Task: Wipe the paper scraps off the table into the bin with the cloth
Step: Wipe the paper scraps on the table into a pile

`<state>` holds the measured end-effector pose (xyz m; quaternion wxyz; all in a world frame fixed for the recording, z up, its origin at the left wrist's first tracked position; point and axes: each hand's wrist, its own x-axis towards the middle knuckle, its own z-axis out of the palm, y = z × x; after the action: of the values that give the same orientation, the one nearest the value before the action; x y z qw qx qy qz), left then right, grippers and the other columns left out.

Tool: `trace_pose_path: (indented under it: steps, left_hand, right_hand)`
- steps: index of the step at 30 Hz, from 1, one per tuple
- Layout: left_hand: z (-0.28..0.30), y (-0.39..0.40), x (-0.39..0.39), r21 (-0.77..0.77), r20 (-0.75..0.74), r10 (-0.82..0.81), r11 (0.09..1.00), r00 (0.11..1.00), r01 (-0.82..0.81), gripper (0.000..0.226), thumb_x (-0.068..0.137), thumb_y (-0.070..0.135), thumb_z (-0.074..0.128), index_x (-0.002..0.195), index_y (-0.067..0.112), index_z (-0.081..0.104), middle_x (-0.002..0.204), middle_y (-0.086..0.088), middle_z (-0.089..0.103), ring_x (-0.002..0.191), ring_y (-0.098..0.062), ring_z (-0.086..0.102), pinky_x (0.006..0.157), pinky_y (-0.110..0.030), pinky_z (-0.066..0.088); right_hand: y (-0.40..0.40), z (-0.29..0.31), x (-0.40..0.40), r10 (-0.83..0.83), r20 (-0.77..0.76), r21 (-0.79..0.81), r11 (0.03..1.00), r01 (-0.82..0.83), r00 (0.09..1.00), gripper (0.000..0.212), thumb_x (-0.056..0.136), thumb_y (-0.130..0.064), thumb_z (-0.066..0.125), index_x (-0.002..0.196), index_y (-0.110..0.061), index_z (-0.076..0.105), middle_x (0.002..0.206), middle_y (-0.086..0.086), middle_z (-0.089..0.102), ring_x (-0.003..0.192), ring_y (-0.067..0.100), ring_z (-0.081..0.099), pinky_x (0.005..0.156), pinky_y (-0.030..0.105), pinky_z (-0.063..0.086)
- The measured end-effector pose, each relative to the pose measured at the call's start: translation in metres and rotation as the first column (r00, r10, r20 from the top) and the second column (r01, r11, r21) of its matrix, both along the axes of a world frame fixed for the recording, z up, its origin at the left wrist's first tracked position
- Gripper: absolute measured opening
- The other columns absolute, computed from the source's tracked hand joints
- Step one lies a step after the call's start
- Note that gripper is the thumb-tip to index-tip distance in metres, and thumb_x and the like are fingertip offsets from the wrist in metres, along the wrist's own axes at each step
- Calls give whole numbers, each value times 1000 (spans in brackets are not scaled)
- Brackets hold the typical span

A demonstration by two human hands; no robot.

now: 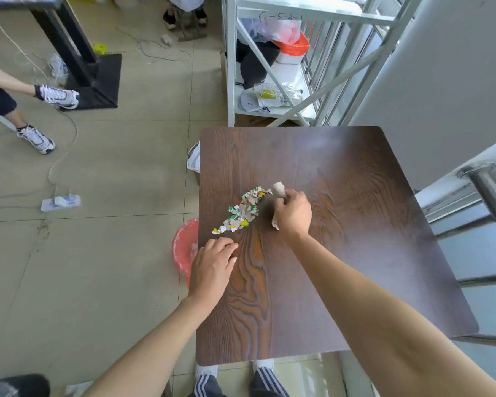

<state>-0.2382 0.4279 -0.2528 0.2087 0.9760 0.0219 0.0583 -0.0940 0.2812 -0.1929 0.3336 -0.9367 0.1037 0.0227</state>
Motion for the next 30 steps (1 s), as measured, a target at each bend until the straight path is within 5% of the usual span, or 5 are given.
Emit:
trace_pose_path:
  steps: [4, 10, 21, 24, 30]
  left_hand:
    - [-2, -9, -3, 11, -11, 89, 996, 996, -89, 29, 84, 19, 64, 113, 22, 64, 113, 12, 61, 102, -16, 56, 91, -44, 50]
    - [4, -26, -6, 19, 32, 174, 984, 984, -175, 30, 81, 11, 68, 110, 17, 69, 111, 9, 66, 103, -14, 60, 81, -24, 54]
    - [-3, -33, -6, 30, 36, 214, 976, 976, -215, 29, 84, 10, 66, 112, 15, 69, 114, 7, 67, 106, -14, 60, 88, -25, 54]
    - [-4, -33, -6, 24, 46, 208, 978, 977, -209, 30, 82, 8, 68, 111, 15, 69, 112, 7, 67, 104, -14, 60, 88, -24, 54]
    - [-2, -33, -5, 22, 43, 210, 977, 977, -211, 32, 78, 9, 71, 109, 17, 70, 110, 9, 67, 101, -12, 61, 86, -20, 54]
  right_hand:
    - [-51, -5, 22, -153, 8, -95, 984, 153, 988, 28, 87, -12, 45, 105, -3, 63, 112, 19, 54, 93, 40, 59, 76, 37, 45]
    - [-33, -24, 28, -135, -77, -87, 988, 129, 988, 28, 87, -4, 42, 106, -1, 62, 116, 18, 51, 91, 40, 60, 77, 36, 42]
    - [28, -32, 44, 249, -50, -79, 964, -252, 967, 41, 88, 1, 42, 123, -11, 59, 115, 13, 51, 96, 36, 60, 78, 33, 44]
    - [37, -35, 49, 434, -38, -115, 893, -435, 900, 46, 87, 1, 46, 129, -15, 57, 116, 12, 52, 103, 35, 57, 84, 37, 48]
    - [59, -37, 49, 723, -17, -184, 677, -713, 691, 50, 88, 6, 43, 127, -21, 60, 97, 9, 49, 100, 33, 51, 71, 32, 39]
